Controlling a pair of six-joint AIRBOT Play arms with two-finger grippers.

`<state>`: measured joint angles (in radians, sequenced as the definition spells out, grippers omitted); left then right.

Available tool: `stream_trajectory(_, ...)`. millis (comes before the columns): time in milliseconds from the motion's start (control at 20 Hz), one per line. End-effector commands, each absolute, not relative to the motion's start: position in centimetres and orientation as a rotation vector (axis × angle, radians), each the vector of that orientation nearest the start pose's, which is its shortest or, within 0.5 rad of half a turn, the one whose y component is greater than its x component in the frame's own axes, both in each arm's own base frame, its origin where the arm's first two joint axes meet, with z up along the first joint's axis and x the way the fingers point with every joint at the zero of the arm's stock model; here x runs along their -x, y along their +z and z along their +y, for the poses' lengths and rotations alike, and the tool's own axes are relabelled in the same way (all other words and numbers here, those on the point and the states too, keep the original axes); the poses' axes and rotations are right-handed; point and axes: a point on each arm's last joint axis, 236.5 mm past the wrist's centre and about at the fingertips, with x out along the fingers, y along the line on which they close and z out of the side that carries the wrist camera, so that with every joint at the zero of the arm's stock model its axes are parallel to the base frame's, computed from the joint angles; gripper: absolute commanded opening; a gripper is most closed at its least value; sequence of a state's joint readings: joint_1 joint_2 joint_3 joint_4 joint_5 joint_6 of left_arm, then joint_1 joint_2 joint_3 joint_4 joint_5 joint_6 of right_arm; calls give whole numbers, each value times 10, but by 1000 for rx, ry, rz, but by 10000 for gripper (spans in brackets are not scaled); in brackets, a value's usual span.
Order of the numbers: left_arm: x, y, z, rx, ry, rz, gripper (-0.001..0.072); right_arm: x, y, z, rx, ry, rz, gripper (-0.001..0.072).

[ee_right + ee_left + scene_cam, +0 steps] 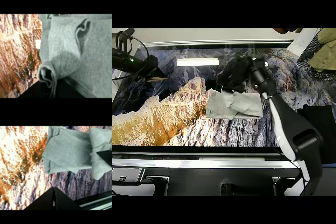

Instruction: Fold the clothes and pants, and hang the long-sleeved shirts on hangers.

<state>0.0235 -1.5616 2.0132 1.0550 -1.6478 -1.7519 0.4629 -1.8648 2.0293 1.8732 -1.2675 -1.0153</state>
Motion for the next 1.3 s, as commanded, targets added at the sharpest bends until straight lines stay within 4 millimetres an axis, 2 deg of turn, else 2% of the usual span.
stream_trajectory(0, -436, 186, -101, 444, -337, 1203, 15, -469, 21, 331, -466, 271, 1331, 34)
stream_trajectory(100, -436, 186, -101, 444, -337, 1204, 15, -471, 12, 340, -496, 282, 1343, 37)
stream_trajectory(150, -436, 186, -101, 444, -337, 1204, 15, -474, 10, 343, -513, 289, 1336, 76)
stream_trajectory(250, -436, 186, -101, 444, -337, 1204, 15, -480, 17, 355, -568, 322, 1308, 208)
stream_trajectory(350, -436, 186, -101, 445, -337, 1205, 15, -481, 31, 368, -624, 377, 1287, 400)
stream_trajectory(400, -436, 186, -101, 445, -337, 1205, 15, -478, 41, 374, -634, 423, 1276, 473)
stream_trajectory(500, -436, 186, -101, 445, -337, 1205, 15, -474, 66, 373, -608, 494, 1243, 515)
stream_trajectory(550, -437, 185, -100, 445, -337, 1205, 15, -473, 80, 363, -591, 506, 1228, 572)
stream_trajectory(600, -437, 185, -100, 445, -336, 1205, 15, -474, 95, 347, -567, 511, 1207, 584)
stream_trajectory(650, -437, 185, -100, 445, -336, 1205, 15, -478, 107, 320, -546, 490, 1193, 587)
stream_trajectory(750, -437, 185, -100, 445, -337, 1205, 15, -491, 122, 254, -515, 431, 1174, 602)
stream_trajectory(800, -437, 185, -100, 445, -336, 1205, 15, -498, 124, 212, -514, 387, 1176, 602)
stream_trajectory(950, -438, 184, -96, 440, -320, 1204, 16, -507, 101, 96, -564, 266, 1221, 603)
stream_trajectory(1000, -438, 183, -94, 434, -311, 1205, 15, -506, 89, 72, -610, 260, 1236, 603)
stream_trajectory(1100, -439, 180, -88, 420, -286, 1205, 15, -497, 57, 42, -721, 290, 1270, 602)
stream_trajectory(1250, -440, 177, -81, 403, -255, 1205, 16, -478, 4, 33, -821, 326, 1308, 601)
